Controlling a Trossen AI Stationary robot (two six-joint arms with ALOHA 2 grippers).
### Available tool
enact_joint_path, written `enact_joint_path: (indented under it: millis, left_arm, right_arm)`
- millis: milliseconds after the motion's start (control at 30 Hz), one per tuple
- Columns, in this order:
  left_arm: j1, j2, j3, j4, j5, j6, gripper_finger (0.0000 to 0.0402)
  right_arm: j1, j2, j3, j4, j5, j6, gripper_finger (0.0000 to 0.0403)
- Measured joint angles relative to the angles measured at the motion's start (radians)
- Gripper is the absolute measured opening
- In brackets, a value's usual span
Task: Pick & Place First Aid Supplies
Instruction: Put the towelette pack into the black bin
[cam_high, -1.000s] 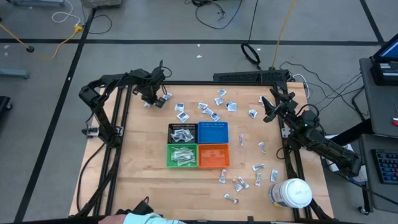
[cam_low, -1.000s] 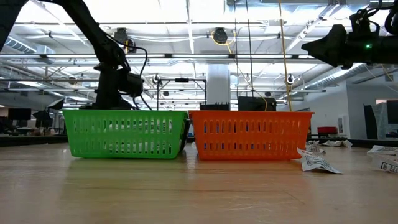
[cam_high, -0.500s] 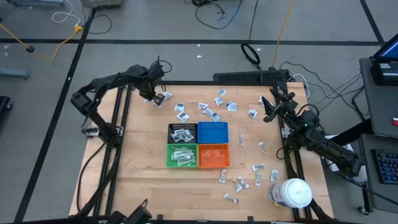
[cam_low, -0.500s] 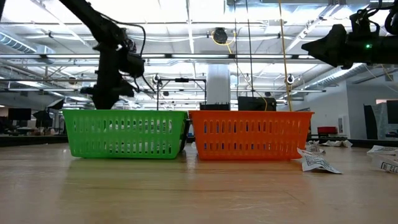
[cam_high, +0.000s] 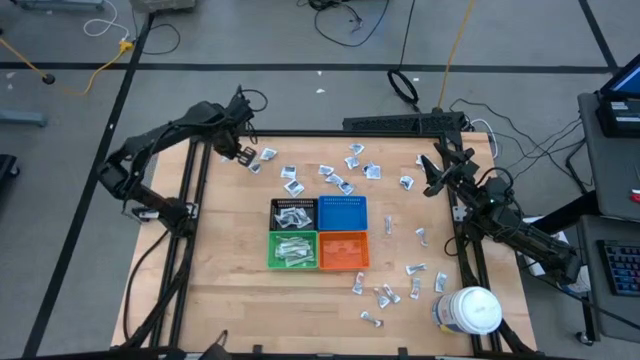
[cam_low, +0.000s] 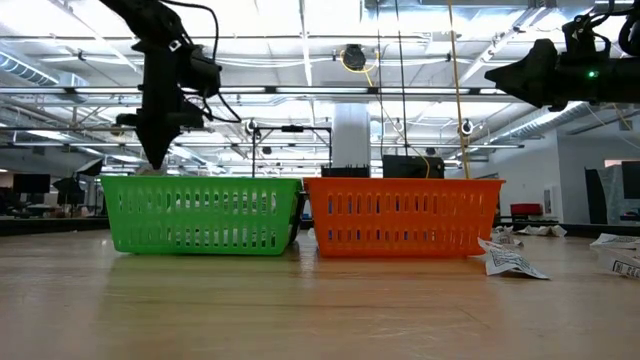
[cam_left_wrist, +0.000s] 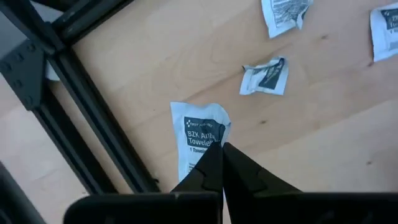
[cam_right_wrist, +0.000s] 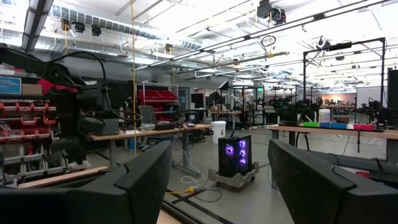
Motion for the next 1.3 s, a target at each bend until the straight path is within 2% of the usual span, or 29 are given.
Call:
enact_joint_path:
  millis: [233,467,733,900,1033,1300]
  left_arm:
    - [-0.183,0.052,0.071,0.008,0.004,0.058,0.0000]
    - [-0.415,0.087,0.152,0.009,0.133,0.154,0.0000]
    - [-0.642,0.098,0.176,0.006,0.167,0.211,0.0000]
    - [-0.692,0.101,0.173,0.011,0.157,0.192,0.0000]
    - [-0.712,0.172,0.169,0.014,0.120,0.191,0.0000]
    - [-0.745,0.303,0.170,0.133,0.117,0.211,0.0000]
  right_arm:
    - [0.000,0.000,0.000,0.000,0.000,0.000,0.0263]
    - [0.000,0.000,0.000,0.000,0.000,0.000,0.0263]
    - [0.000,0.000,0.000,0.000,0.000,0.000,0.0263]
    - [0.000,0.000,0.000,0.000,0.000,0.000,0.0263]
    - [0.000,0.000,0.000,0.000,0.000,0.000,0.0263]
    - [0.000,0.000,0.000,0.002,0.000,0.000,0.0263]
